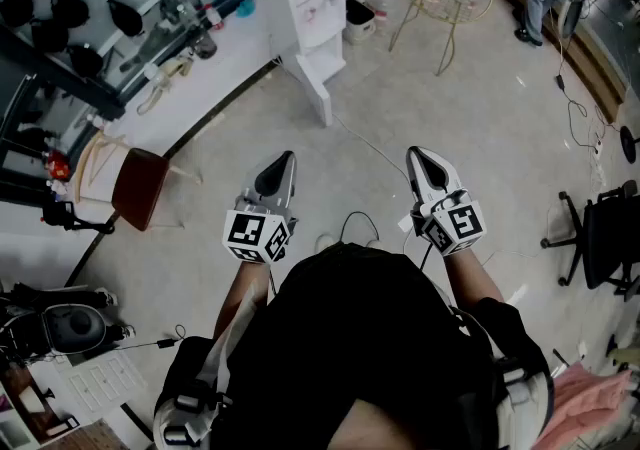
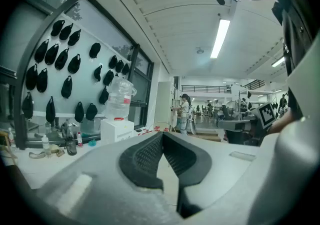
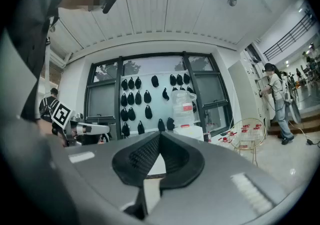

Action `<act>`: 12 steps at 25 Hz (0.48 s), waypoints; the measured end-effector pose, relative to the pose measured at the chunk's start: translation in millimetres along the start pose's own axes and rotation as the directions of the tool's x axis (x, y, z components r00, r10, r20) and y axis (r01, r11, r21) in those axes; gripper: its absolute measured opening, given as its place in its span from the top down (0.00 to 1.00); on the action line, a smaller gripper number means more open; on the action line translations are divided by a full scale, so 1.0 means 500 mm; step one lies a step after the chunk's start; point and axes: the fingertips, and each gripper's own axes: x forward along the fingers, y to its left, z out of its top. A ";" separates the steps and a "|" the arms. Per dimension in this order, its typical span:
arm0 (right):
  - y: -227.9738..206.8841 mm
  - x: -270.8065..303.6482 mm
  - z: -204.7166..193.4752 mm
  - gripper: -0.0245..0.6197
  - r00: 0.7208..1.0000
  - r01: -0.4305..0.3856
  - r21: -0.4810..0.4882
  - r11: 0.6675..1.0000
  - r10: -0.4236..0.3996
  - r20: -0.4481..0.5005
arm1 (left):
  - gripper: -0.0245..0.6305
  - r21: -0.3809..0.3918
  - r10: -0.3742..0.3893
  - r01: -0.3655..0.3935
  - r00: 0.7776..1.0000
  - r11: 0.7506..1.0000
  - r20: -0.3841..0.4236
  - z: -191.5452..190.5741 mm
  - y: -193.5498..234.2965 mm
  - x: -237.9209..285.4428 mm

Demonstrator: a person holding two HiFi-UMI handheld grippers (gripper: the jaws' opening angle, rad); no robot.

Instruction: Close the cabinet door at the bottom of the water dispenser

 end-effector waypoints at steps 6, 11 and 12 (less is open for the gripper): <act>-0.022 -0.022 -0.018 0.95 0.999 0.001 0.001 1.000 -0.001 -0.047 | 0.95 0.004 0.006 -0.006 1.000 1.000 -0.009 -0.013 -0.026 0.011; -0.035 -0.025 -0.015 0.95 0.999 -0.013 -0.011 1.000 0.013 -0.030 | 0.95 -0.004 0.005 -0.005 1.000 1.000 -0.019 -0.020 -0.043 0.022; -0.039 -0.026 -0.013 0.95 1.000 -0.018 -0.014 1.000 0.018 -0.016 | 0.95 -0.010 0.008 -0.008 1.000 1.000 -0.019 -0.022 -0.046 0.023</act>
